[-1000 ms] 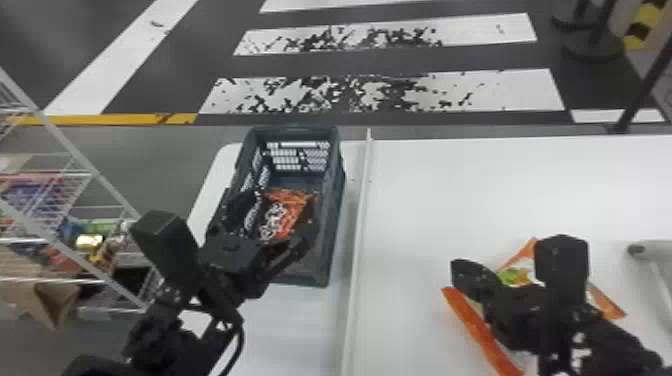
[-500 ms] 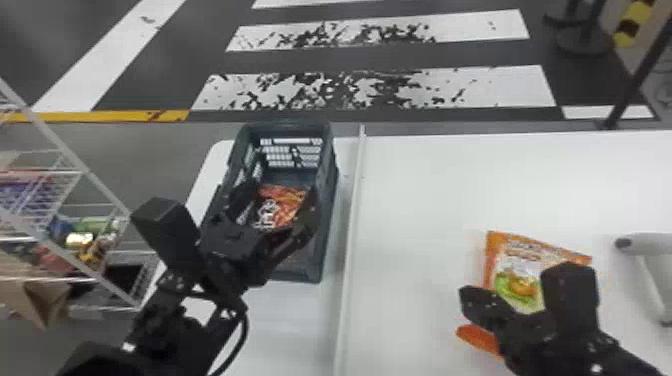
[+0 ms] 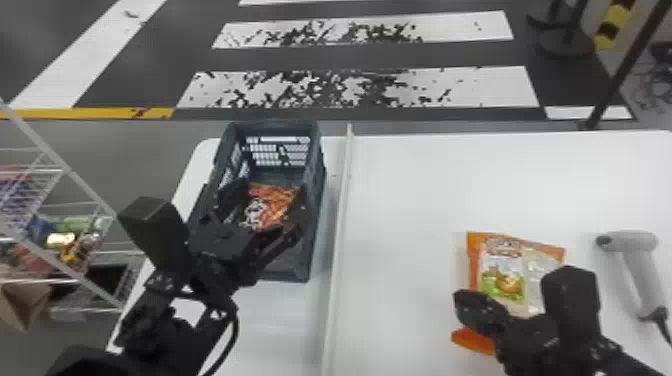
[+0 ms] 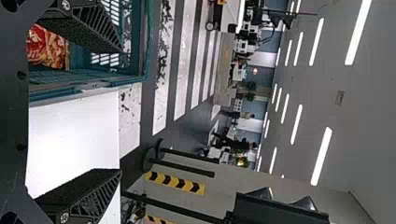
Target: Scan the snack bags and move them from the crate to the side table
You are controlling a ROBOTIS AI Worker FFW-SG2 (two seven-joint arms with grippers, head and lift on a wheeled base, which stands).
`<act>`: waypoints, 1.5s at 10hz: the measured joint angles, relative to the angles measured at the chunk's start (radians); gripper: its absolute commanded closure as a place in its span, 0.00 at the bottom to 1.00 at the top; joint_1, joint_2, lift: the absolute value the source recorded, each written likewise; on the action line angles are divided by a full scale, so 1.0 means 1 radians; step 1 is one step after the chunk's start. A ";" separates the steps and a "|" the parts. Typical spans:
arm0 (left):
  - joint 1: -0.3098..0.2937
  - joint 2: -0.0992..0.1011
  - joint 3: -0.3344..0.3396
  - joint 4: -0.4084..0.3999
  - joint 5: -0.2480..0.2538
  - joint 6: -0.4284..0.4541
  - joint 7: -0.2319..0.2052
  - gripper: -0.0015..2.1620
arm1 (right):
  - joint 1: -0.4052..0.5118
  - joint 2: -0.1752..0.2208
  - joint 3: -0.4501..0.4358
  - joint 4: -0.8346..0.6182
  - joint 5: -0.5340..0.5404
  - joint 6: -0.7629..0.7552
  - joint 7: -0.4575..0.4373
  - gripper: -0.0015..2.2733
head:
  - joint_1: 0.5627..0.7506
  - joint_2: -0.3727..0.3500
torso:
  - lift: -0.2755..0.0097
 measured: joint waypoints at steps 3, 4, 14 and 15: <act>0.002 -0.001 -0.001 -0.003 -0.001 0.000 0.001 0.04 | 0.026 -0.021 -0.033 -0.006 -0.005 0.009 0.013 0.99 | 0.70 0.65 | 0.66; 0.003 -0.002 -0.002 -0.004 -0.001 0.000 0.001 0.04 | 0.034 -0.026 -0.053 -0.010 -0.029 0.007 0.025 0.99 | 0.70 0.64 | 0.66; 0.026 -0.002 -0.019 -0.022 -0.014 0.000 0.008 0.04 | 0.016 -0.002 -0.166 -0.024 -0.080 -0.002 -0.014 0.99 | 0.70 0.52 | 0.66; 0.026 0.000 -0.019 -0.021 -0.014 0.000 0.007 0.04 | 0.000 -0.002 -0.164 0.008 -0.078 -0.005 -0.015 0.99 | 0.70 0.51 | 0.66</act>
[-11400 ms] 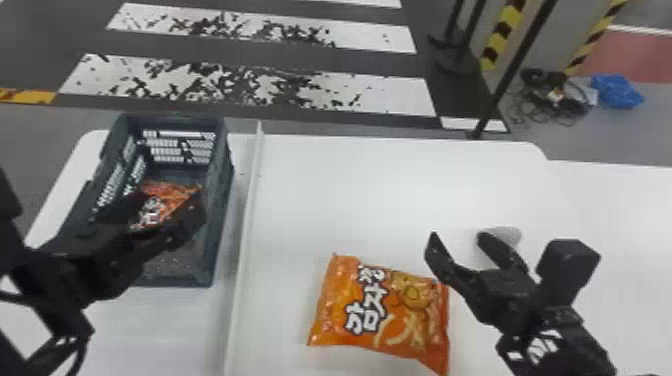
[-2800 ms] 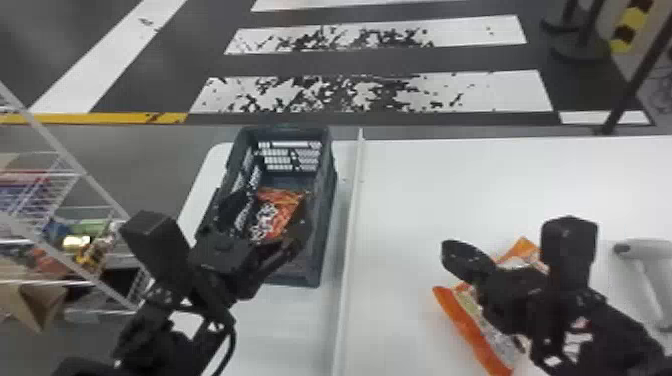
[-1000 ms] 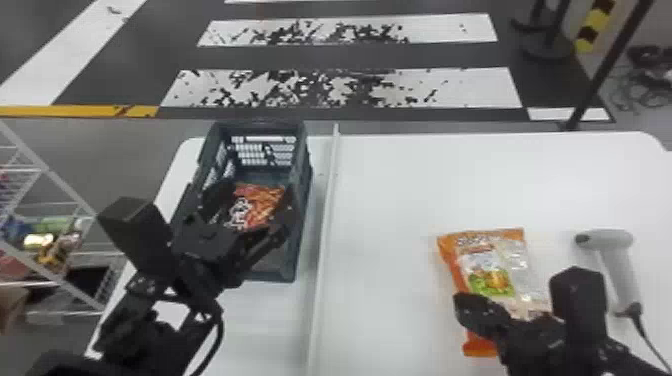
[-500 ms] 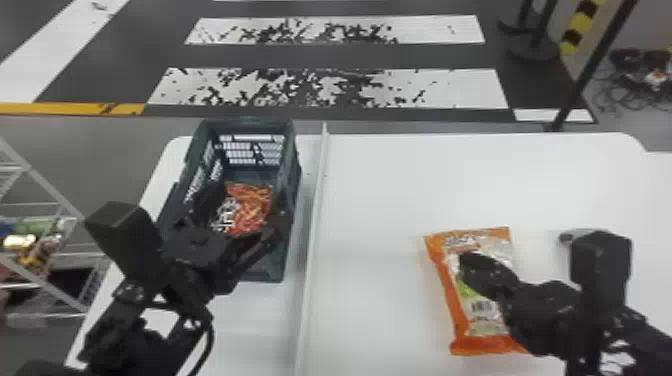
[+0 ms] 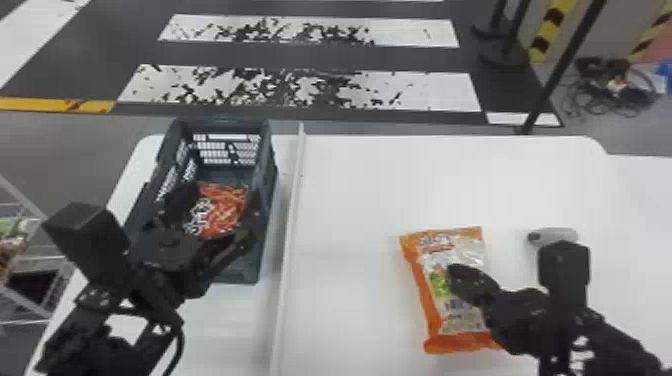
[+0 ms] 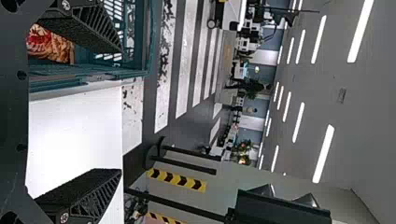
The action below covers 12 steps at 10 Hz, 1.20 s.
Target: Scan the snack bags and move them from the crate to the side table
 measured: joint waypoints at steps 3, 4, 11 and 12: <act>0.001 0.004 0.003 0.002 0.000 0.000 -0.001 0.04 | -0.071 0.004 0.006 0.107 -0.001 0.001 -0.029 0.99 | 0.70 0.47 | 0.66; 0.001 0.004 0.003 0.003 0.000 0.000 -0.002 0.04 | -0.084 0.004 0.000 0.128 -0.002 0.000 -0.039 0.99 | 0.70 0.46 | 0.66; -0.012 0.001 0.000 0.020 0.000 0.000 -0.003 0.04 | -0.076 0.021 -0.096 0.115 -0.062 -0.002 -0.045 0.99 | 0.70 0.39 | 0.66; -0.012 0.001 0.000 0.020 0.000 0.000 -0.002 0.04 | -0.056 0.023 -0.118 0.084 -0.074 -0.008 -0.045 0.99 | 0.70 0.39 | 0.66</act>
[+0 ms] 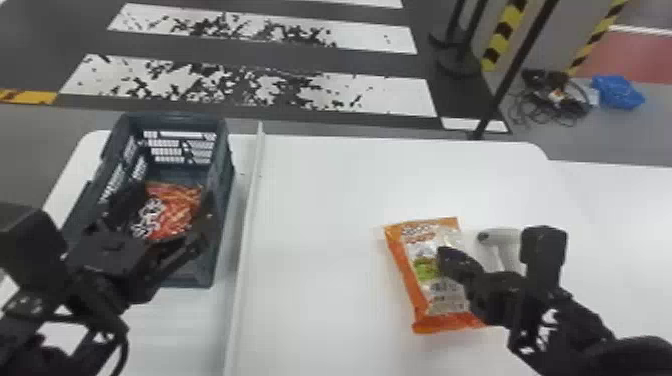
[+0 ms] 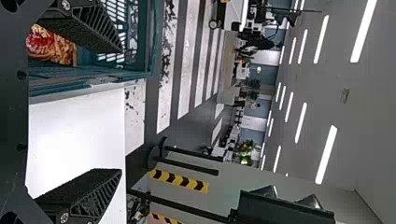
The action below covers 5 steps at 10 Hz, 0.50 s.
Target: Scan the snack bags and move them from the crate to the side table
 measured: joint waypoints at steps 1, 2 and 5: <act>0.000 0.000 0.000 0.000 0.000 0.000 0.000 0.04 | 0.010 0.002 -0.037 -0.011 -0.021 0.001 0.001 0.99 | 0.70 0.36 | 0.66; 0.000 0.000 0.000 0.002 0.000 -0.001 -0.002 0.04 | 0.019 0.002 -0.077 -0.011 -0.040 0.005 0.007 0.99 | 0.70 0.32 | 0.66; -0.009 -0.001 -0.003 0.014 0.005 -0.005 -0.009 0.04 | 0.028 0.001 -0.147 0.026 -0.048 0.004 0.015 0.99 | 0.70 0.24 | 0.66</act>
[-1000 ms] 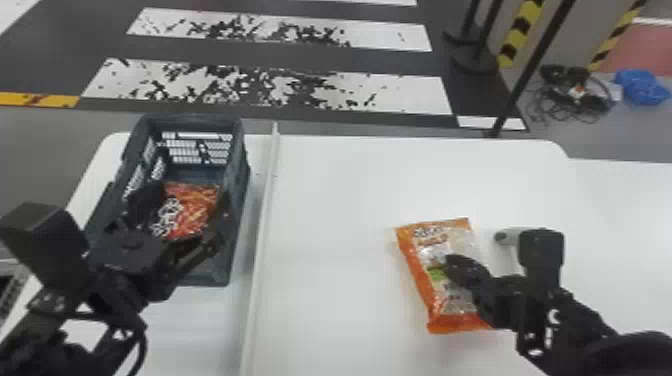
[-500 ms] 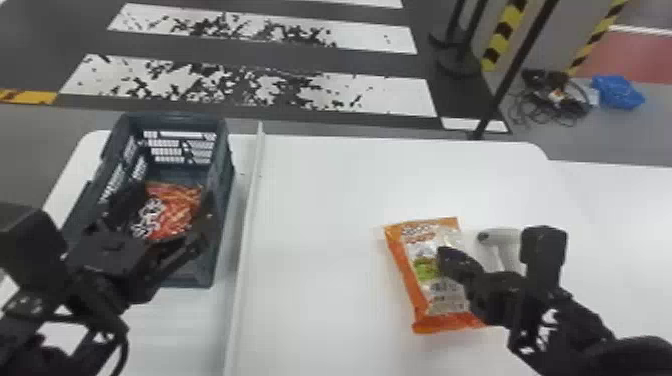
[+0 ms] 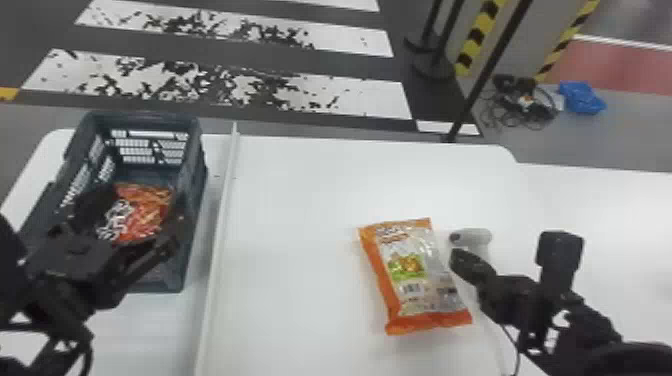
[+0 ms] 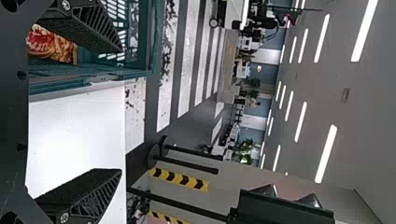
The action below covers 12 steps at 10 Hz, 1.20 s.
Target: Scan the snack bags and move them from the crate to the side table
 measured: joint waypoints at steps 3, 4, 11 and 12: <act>-0.002 0.001 -0.001 0.005 0.006 -0.008 -0.005 0.04 | 0.020 -0.001 0.000 0.010 0.010 0.000 0.001 0.99 | 0.70 0.22 | 0.66; -0.002 0.002 0.000 0.005 0.010 -0.012 -0.005 0.04 | 0.030 0.000 0.004 0.010 0.013 -0.001 0.002 0.99 | 0.70 0.22 | 0.66; 0.001 0.003 -0.004 0.002 0.015 -0.019 -0.006 0.04 | 0.061 -0.002 -0.006 -0.029 0.013 -0.003 0.013 0.99 | 0.70 0.22 | 0.66; 0.002 0.003 -0.004 0.001 0.015 -0.019 -0.005 0.04 | 0.065 -0.002 -0.016 -0.053 0.008 -0.002 0.019 0.99 | 0.70 0.22 | 0.66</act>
